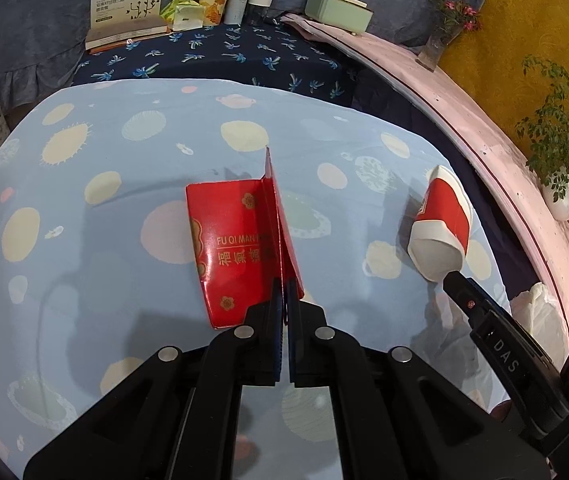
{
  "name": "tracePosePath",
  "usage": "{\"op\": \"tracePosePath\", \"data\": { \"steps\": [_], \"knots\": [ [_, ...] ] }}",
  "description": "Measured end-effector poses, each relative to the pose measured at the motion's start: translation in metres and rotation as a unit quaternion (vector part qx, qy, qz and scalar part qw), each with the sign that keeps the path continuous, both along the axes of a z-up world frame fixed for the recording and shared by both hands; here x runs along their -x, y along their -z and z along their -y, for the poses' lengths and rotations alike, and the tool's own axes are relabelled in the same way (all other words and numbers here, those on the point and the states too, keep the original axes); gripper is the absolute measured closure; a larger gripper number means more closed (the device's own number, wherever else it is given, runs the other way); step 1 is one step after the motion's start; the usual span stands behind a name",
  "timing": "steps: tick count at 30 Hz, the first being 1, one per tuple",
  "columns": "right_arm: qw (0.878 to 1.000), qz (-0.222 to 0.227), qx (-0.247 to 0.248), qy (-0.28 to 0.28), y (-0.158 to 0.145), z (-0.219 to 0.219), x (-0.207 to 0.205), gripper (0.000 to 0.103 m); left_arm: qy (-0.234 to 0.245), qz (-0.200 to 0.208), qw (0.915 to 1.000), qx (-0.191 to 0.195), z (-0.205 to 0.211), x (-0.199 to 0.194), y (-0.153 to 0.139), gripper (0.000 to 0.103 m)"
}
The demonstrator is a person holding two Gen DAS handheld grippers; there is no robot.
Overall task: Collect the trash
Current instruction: 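Close the right gripper around the red-and-white paper cup while the left holds the card, then carry the cup and red card over the white-bagged bin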
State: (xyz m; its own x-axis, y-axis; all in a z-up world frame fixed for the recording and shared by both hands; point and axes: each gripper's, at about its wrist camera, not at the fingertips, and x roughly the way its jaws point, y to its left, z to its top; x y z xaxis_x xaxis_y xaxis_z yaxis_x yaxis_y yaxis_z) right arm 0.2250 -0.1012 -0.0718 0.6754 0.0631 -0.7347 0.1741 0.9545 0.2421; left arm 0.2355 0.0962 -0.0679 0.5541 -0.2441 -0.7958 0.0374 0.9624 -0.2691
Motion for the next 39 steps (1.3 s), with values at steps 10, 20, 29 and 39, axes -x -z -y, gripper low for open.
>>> {"op": "tracePosePath", "data": {
  "steps": [10, 20, 29, 39],
  "knots": [
    [1.0, 0.013, -0.003, -0.002, -0.01, 0.005, 0.007, 0.088, 0.011, 0.003, 0.9999, 0.001, 0.014, 0.005, -0.004, 0.102],
    [0.999, 0.028, -0.021, -0.003, -0.024, -0.009, -0.007, 0.031, 0.0, 0.013, 0.9999, 0.003, 0.002, -0.001, -0.013, 0.102],
    [0.997, -0.007, -0.069, 0.038, -0.003, 0.003, -0.049, 0.027, 0.004, 0.028, 0.9996, -0.005, 0.001, -0.024, -0.025, 0.102],
    [0.993, 0.0, -0.109, 0.039, 0.009, 0.018, -0.044, 0.045, 0.025, 0.023, 0.9994, -0.012, 0.019, -0.024, -0.018, 0.102]
  ]
}}
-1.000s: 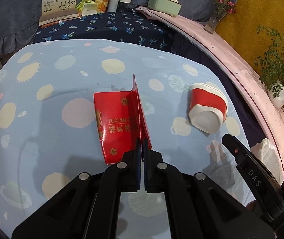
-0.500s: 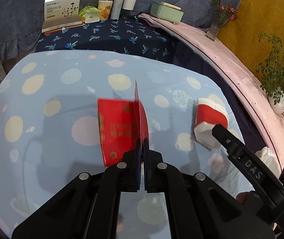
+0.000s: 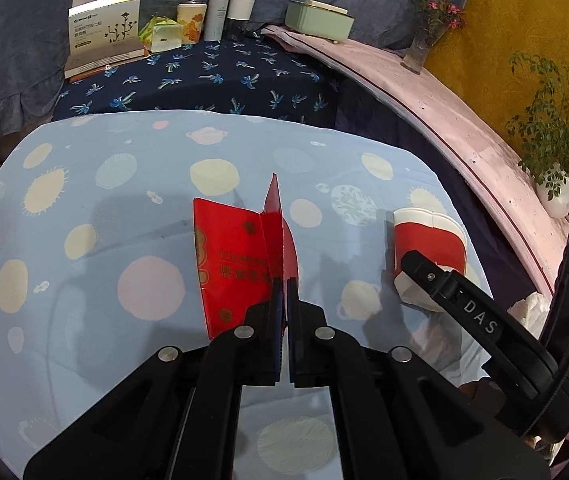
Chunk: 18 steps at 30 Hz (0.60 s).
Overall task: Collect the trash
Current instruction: 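Carry the cup and red card over the white-bagged bin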
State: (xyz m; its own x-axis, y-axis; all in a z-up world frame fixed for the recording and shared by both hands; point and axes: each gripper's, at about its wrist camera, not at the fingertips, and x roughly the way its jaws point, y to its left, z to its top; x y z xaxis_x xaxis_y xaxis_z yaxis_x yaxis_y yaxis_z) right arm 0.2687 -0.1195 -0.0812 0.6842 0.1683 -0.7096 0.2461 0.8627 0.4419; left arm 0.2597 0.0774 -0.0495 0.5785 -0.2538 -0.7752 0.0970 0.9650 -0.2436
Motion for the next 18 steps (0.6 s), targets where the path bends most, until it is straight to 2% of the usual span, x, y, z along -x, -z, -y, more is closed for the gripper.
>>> {"op": "tracePosePath", "data": {
  "steps": [9, 18],
  "knots": [
    [1.0, 0.026, 0.013, 0.006, -0.026, 0.02, 0.042, 0.045, 0.027, 0.009, 0.9996, 0.0, 0.033, 0.028, -0.016, 0.102],
    [0.998, 0.05, 0.025, 0.04, -0.054, 0.067, 0.102, 0.045, 0.073, 0.028, 0.9969, -0.001, 0.09, 0.07, -0.041, 0.102]
  ]
}}
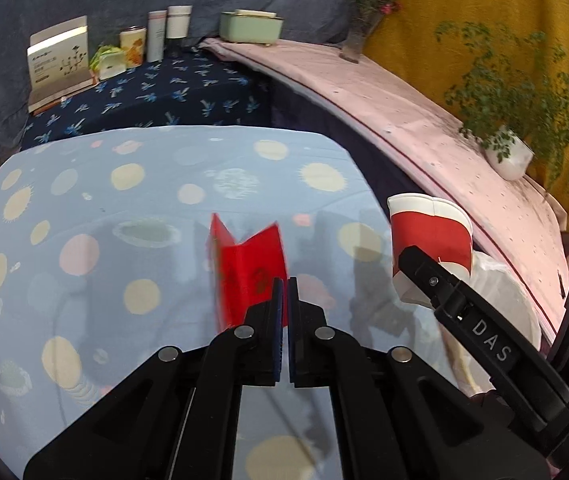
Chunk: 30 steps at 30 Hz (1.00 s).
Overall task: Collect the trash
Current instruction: 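Carry the cup and red card over the white-bagged bin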
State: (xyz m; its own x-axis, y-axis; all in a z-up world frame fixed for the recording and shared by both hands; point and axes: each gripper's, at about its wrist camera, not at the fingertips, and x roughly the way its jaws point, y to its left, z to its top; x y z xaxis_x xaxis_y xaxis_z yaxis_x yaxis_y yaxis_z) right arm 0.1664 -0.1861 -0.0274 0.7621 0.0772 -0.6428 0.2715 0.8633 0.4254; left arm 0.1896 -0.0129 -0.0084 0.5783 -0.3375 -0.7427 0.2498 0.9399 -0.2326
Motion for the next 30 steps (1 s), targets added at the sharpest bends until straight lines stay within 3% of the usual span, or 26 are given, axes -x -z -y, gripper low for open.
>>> {"op": "tracePosePath", "data": {
  "steps": [19, 25, 27, 29, 30],
  "knots": [
    [0.995, 0.025, 0.019, 0.099, -0.018, 0.131, 0.116, 0.045, 0.124, 0.025, 0.9918, -0.017, 0.14, 0.072, -0.022, 0.102],
    [0.993, 0.023, 0.014, 0.112, -0.012, 0.147, 0.134, 0.045, 0.104, 0.02, 0.9941, -0.024, 0.144, 0.075, -0.017, 0.099],
    [0.994, 0.021, 0.012, 0.109, -0.01, 0.147, 0.134, 0.045, 0.079, 0.013, 0.9961, -0.038, 0.132, 0.067, -0.012, 0.087],
    [0.994, 0.021, 0.012, 0.102, -0.008, 0.142, 0.132, 0.045, 0.04, 0.009, 0.9981, -0.045, 0.113, 0.055, -0.007, 0.054],
    [0.995, 0.02, 0.012, 0.098, -0.007, 0.138, 0.13, 0.045, 0.02, 0.011, 0.9986, -0.047, 0.101, 0.051, -0.005, 0.05]
  ]
}}
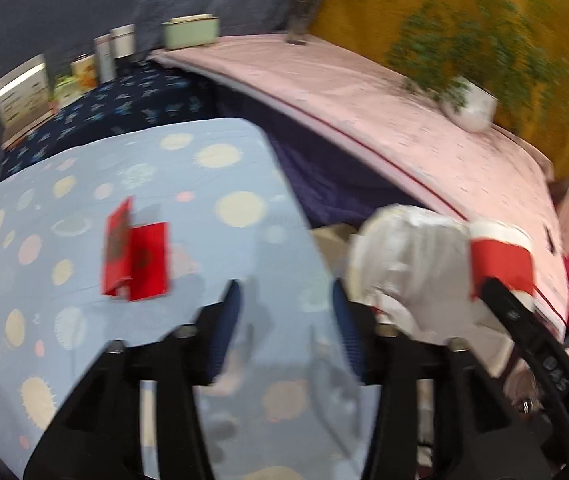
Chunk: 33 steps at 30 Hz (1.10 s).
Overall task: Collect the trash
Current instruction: 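Carry the cup and red card over the white-bagged bin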
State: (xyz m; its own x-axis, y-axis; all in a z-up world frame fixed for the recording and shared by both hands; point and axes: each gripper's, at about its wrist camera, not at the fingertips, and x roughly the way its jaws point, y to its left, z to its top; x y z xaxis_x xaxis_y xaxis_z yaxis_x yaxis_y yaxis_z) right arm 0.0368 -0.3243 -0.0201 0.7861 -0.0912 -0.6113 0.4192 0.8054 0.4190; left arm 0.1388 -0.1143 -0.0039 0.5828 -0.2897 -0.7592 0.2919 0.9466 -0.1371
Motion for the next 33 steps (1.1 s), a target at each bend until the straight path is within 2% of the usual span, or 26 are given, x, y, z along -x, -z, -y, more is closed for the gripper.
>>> {"op": "tracePosePath", "data": {
  "steps": [2, 4, 9, 14, 15, 18, 19, 20, 23, 33],
  "knots": [
    [1.0, 0.0, 0.001, -0.008, 0.001, -0.007, -0.006, 0.045, -0.028, -0.003, 0.9996, -0.005, -0.019, -0.01, 0.005, 0.041],
    [1.0, 0.0, 0.001, -0.018, 0.002, -0.017, -0.014, 0.045, -0.049, -0.014, 0.9986, -0.009, -0.036, -0.023, 0.014, 0.037],
    [0.999, -0.006, 0.003, -0.046, 0.007, -0.041, -0.036, 0.045, -0.079, -0.033, 0.996, -0.025, -0.065, -0.05, 0.036, 0.035],
    [0.998, -0.016, 0.008, -0.066, 0.013, -0.058, -0.053, 0.045, -0.088, -0.054, 0.9943, -0.027, -0.079, -0.069, 0.057, 0.035],
    [0.997, -0.018, 0.008, -0.069, 0.015, -0.061, -0.056, 0.045, -0.088, -0.057, 0.9942, -0.025, -0.08, -0.071, 0.06, 0.037],
    [0.997, -0.024, 0.008, -0.074, 0.019, -0.066, -0.062, 0.045, -0.078, -0.07, 0.9943, -0.017, -0.081, -0.074, 0.066, 0.062],
    [0.997, -0.025, 0.008, -0.075, 0.02, -0.067, -0.064, 0.045, -0.072, -0.076, 0.9944, -0.012, -0.081, -0.075, 0.068, 0.079],
    [0.997, -0.025, 0.007, -0.076, 0.021, -0.069, -0.065, 0.045, -0.07, -0.081, 0.9943, -0.009, -0.081, -0.075, 0.069, 0.088],
    [0.997, -0.026, 0.005, -0.077, 0.022, -0.07, -0.066, 0.045, -0.067, -0.075, 0.9949, -0.002, -0.081, -0.073, 0.066, 0.101],
    [0.998, -0.013, 0.004, -0.068, 0.013, -0.062, -0.05, 0.045, -0.023, -0.038, 0.9989, 0.015, -0.047, -0.043, 0.03, 0.103]
  ]
}}
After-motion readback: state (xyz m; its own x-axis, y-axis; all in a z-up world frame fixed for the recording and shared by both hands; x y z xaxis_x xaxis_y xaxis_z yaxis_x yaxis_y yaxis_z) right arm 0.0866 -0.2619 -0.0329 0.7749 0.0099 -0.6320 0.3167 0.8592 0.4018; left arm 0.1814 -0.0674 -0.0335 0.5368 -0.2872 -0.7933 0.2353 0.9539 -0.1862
